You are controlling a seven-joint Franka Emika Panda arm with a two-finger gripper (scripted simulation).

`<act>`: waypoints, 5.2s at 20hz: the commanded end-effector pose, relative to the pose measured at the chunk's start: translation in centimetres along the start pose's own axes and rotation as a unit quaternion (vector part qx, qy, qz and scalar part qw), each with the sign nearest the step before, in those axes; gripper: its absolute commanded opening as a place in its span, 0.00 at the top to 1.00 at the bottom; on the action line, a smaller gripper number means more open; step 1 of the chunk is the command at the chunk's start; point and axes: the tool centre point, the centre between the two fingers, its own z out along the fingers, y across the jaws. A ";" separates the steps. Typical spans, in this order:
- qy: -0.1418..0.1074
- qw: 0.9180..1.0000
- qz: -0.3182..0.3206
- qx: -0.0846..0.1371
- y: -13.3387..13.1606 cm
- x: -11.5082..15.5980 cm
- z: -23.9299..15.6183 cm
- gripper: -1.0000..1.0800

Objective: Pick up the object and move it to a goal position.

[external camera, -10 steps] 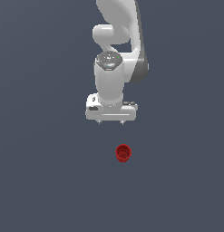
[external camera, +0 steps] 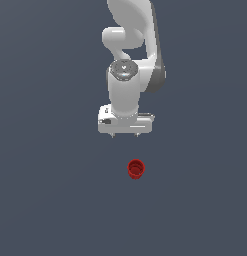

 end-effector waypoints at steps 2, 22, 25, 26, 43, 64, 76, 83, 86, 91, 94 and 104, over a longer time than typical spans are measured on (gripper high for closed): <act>-0.003 1.000 -0.003 0.001 -0.2 -0.2 0.1 0.04; 0.006 0.992 -0.129 -0.010 -2.7 6.2 3.5 0.04; 0.008 0.987 -0.158 -0.012 -3.4 7.5 4.5 0.04; 0.008 0.986 -0.167 -0.012 -3.6 7.9 4.8 0.04; 0.012 0.976 -0.217 -0.013 -4.6 10.1 7.1 0.04; 0.012 0.976 -0.219 -0.013 -4.6 10.3 11.7 1.00; 0.011 0.976 -0.218 -0.013 -4.0 9.8 11.4 1.00; 0.011 0.976 -0.218 -0.013 -2.2 8.1 10.2 1.00; 0.011 0.976 -0.218 -0.013 -1.0 7.0 9.3 1.00; 0.011 0.976 -0.218 -0.013 1.9 4.5 7.3 1.00; 0.012 0.976 -0.218 -0.014 3.8 2.8 5.9 1.00; 0.012 0.976 -0.218 -0.013 9.2 -1.7 2.2 1.00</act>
